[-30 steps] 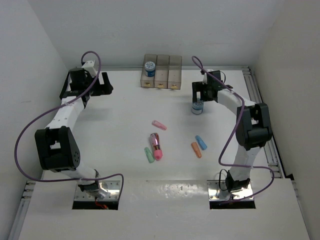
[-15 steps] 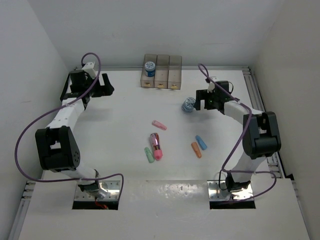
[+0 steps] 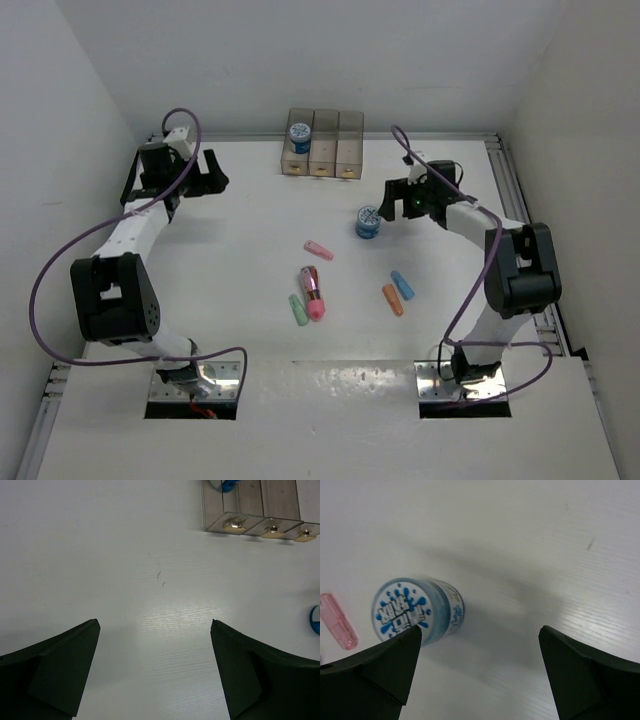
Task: Sort the stationery into containers
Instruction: Pick up the stationery from the center of the board.
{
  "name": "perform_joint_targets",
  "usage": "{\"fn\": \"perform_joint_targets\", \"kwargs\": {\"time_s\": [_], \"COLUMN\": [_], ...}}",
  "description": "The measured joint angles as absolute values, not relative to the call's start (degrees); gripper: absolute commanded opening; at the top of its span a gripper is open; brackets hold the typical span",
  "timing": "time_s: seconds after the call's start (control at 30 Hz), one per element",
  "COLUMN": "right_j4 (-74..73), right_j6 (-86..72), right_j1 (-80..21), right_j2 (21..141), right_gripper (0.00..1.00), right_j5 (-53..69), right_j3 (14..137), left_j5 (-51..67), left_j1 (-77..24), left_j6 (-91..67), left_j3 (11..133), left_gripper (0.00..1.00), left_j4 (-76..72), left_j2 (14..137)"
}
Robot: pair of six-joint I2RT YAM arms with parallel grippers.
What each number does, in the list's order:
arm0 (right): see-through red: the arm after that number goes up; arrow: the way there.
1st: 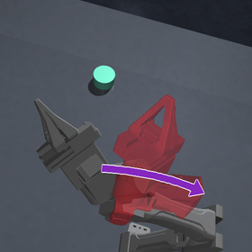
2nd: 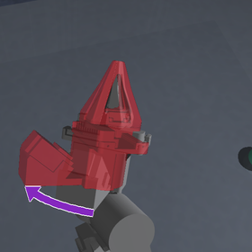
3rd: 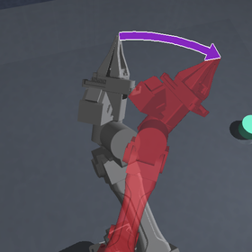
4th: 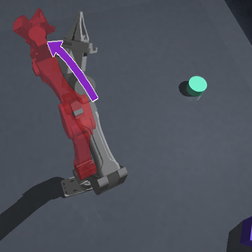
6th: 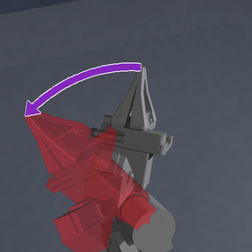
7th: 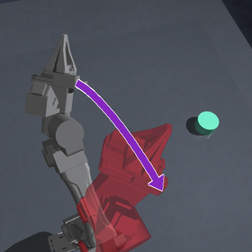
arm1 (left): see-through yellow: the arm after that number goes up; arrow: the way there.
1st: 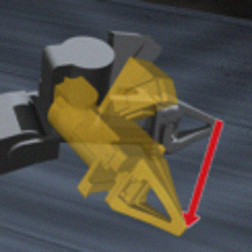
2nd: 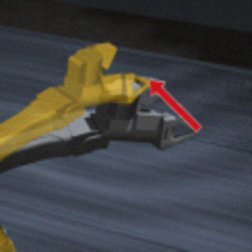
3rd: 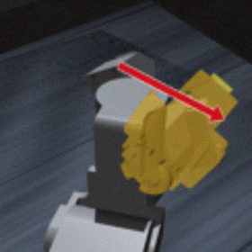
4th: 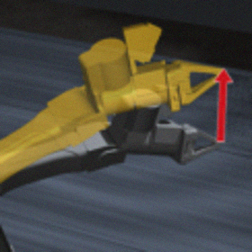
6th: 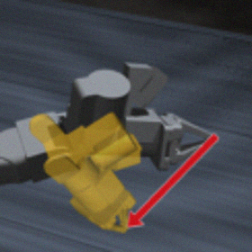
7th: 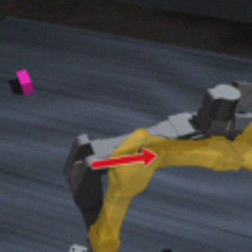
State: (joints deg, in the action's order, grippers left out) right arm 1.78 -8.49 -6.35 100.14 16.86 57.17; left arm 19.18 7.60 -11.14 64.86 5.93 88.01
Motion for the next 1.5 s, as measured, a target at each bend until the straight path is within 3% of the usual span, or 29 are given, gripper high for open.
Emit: {"fn": "perform_joint_targets", "kwargs": {"time_s": [0.2,0.53,1.1,1.23,1.3,1.33,1.37,1.5], "right_j4": [3.27,17.5,27.27,27.73,28.08,28.23,28.16,27.64], "right_j6": [-8.64,-6.48,-3.4,-3.44,-3.49,-3.42,-3.6,-3.73], "right_j1": [-8.43,-11.42,-14.85,-15.29,-15.57,-15.66,-15.79,-16.01], "right_j2": [97.32,91.88,101.3,102.32,102.61,102.72,102.96,104.16], "right_gripper": [0.99,0.99,0.96,0.9,0.79,0.79,0.65,0.33], "right_j5": [19.35,20.23,17.06,16.86,16.8,16.8,16.91,17.23], "right_j3": [56.82,42.74,43.38,44.58,45.52,45.76,46.3,48.62], "left_j5": [19.44,19.97,20.36,20.34,20.32,20.32,20.32,20.34], "left_j1": [8.4,9.65,9.91,10.24,10.39,10.57,10.63,10.96], "left_j6": [-11.0,-10.7,-10.52,-10.52,-10.55,-10.57,-10.59,-10.59], "left_j3": [62.92,59.68,57.01,56.66,56.51,56.38,56.27,56.14], "left_gripper": [1.0,1.0,1.0,1.0,1.0,1.0,1.0,1.0], "left_j4": [5.52,5.48,5.08,5.02,4.62,4.43,4.34,3.99], "left_j2": [86.46,83.33,83.05,83.05,83.05,83.05,83.05,83.26]}}
